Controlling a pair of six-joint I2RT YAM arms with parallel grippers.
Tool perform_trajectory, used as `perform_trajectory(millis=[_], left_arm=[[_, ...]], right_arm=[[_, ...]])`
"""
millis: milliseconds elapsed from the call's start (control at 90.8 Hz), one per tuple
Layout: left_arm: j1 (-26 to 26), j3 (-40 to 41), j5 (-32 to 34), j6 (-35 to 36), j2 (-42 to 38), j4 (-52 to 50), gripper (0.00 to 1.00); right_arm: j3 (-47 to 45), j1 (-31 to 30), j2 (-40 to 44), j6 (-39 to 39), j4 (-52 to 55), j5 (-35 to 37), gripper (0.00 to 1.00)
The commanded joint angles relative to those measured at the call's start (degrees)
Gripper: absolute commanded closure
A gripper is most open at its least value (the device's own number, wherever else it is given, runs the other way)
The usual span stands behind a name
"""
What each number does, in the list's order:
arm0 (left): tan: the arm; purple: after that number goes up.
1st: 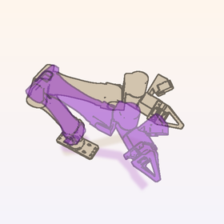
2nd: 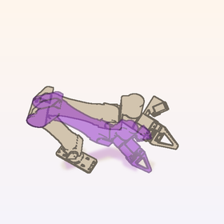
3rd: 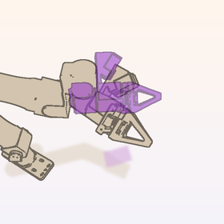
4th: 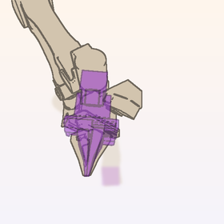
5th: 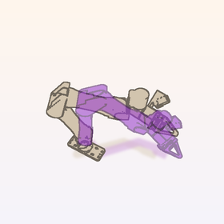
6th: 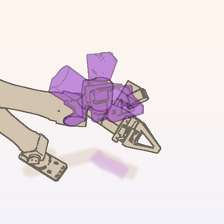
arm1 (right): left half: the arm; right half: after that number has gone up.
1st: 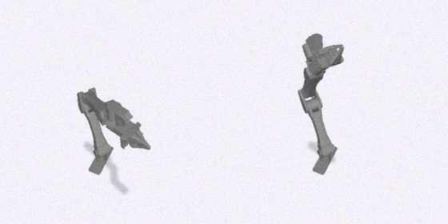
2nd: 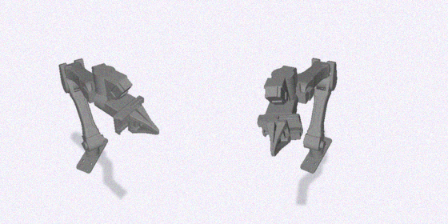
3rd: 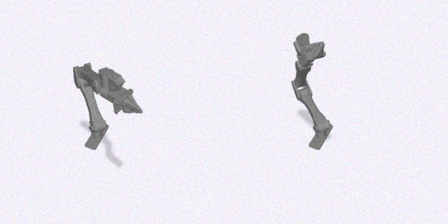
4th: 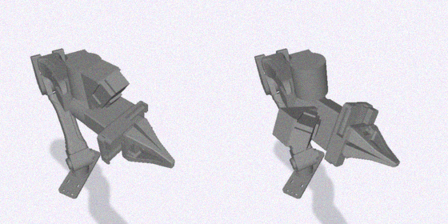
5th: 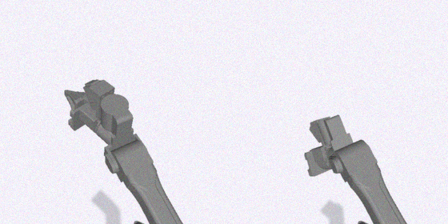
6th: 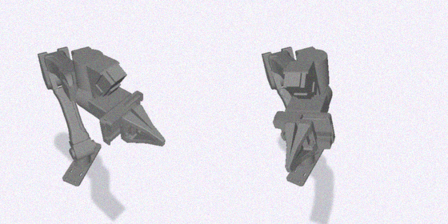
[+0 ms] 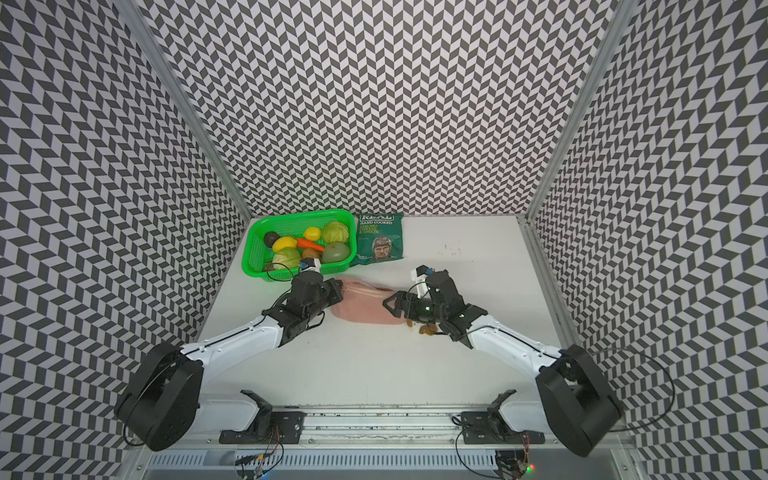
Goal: Remove the decoration from the bag
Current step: Move the bag to the center of the board.
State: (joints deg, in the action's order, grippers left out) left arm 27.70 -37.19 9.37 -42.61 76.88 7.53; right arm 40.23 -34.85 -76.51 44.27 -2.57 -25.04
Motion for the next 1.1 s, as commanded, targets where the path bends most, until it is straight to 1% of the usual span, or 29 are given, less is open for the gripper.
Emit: perform_trajectory(millis=[0, 66, 88, 110, 176, 286, 386, 474, 562, 650, 771, 826, 914, 1091], left_arm=[[-1.7, -1.5, 2.8, 2.0, -0.4, -2.3, 0.73], [-1.8, -2.3, 3.3, 3.3, -1.9, -4.5, 0.4], [-1.8, -2.6, 3.6, 3.6, -2.7, -5.4, 0.32], [-1.8, -2.9, 4.0, 3.9, -3.6, -6.4, 0.26], [-1.8, -3.5, 4.8, 4.9, -7.1, -9.4, 0.14], [-1.2, -3.9, 3.1, 5.8, -13.8, -13.1, 0.05], [0.8, -3.2, -1.5, 3.4, -17.7, -12.1, 0.02], [4.8, -2.0, -4.3, -1.0, -17.8, -7.8, 0.01], [10.0, -0.1, -5.7, -5.1, -15.3, -0.4, 0.01], [14.1, 2.6, -6.1, -8.8, -11.9, 8.3, 0.01], [18.6, 5.9, -5.1, -11.9, -7.9, 19.2, 0.03], [19.5, 6.4, -4.0, -12.2, -6.4, 21.4, 0.05], [19.9, 7.3, -3.0, -12.1, -4.7, 23.8, 0.07], [19.8, 9.2, 1.8, -12.4, -3.2, 27.0, 0.1]], right_arm=[[1.9, -0.7, -0.5, 0.0, -4.2, 1.8, 0.11], [2.4, -0.4, 1.2, -2.1, -1.9, 4.6, 0.09], [2.5, -0.2, 2.1, -2.8, -1.1, 5.8, 0.09], [2.4, 0.2, 3.1, -3.0, -0.2, 7.1, 0.08], [1.5, 1.7, 6.2, -3.7, 0.6, 9.9, 0.07], [-1.6, 6.1, 10.4, -3.9, -2.0, 10.5, 0.06], [-3.7, 10.3, 11.2, -3.1, -7.1, 9.1, 0.05], [-2.1, 12.7, 8.0, -3.1, -9.4, 6.2, 0.05], [1.2, 13.7, 2.9, -3.6, -11.2, 1.7, 0.06], [5.4, 14.3, -3.5, -4.6, -12.1, -5.1, 0.07], [6.5, 14.2, -10.3, -0.2, -19.6, -12.2, 0.11], [6.1, 13.9, -12.4, 2.1, -22.6, -14.1, 0.11], [5.4, 12.6, -14.2, 4.6, -25.7, -15.2, 0.12], [4.1, 7.2, -15.8, 8.2, -29.7, -15.6, 0.12]])
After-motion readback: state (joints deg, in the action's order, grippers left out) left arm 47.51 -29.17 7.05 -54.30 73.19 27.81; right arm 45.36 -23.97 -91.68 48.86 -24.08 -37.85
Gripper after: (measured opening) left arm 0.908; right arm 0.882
